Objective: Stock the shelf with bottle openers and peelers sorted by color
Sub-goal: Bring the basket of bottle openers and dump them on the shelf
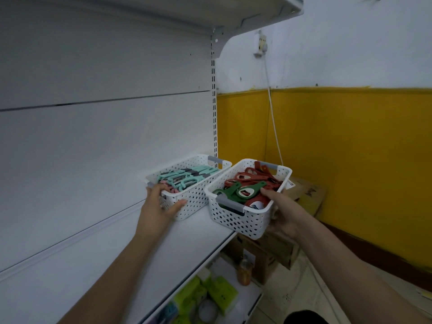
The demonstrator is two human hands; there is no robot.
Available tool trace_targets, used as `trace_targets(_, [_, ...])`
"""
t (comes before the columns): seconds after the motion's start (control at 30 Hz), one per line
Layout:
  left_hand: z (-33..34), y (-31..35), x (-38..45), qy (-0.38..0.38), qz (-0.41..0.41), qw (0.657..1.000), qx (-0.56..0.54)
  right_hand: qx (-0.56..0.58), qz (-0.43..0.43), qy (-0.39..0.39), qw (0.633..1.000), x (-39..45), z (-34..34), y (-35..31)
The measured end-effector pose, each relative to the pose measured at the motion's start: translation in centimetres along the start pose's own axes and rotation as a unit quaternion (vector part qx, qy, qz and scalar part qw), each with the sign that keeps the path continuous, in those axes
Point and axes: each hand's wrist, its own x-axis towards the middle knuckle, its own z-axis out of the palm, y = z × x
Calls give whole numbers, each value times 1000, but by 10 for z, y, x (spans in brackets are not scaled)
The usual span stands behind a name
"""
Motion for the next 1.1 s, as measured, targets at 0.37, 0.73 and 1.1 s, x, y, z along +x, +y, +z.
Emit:
trace_targets(0.37, [46,25,39,-26,-5,999,31,-2,1,3,1000,-6,1,2])
trace_targets(0.73, [30,56,-14,-56,-202,963,-171,35,-18,15,999,-58,26,9])
trace_targets(1.1, [-41,65,-99,-174,-214,930,-241,0,-1,-34,999,-151,53,40])
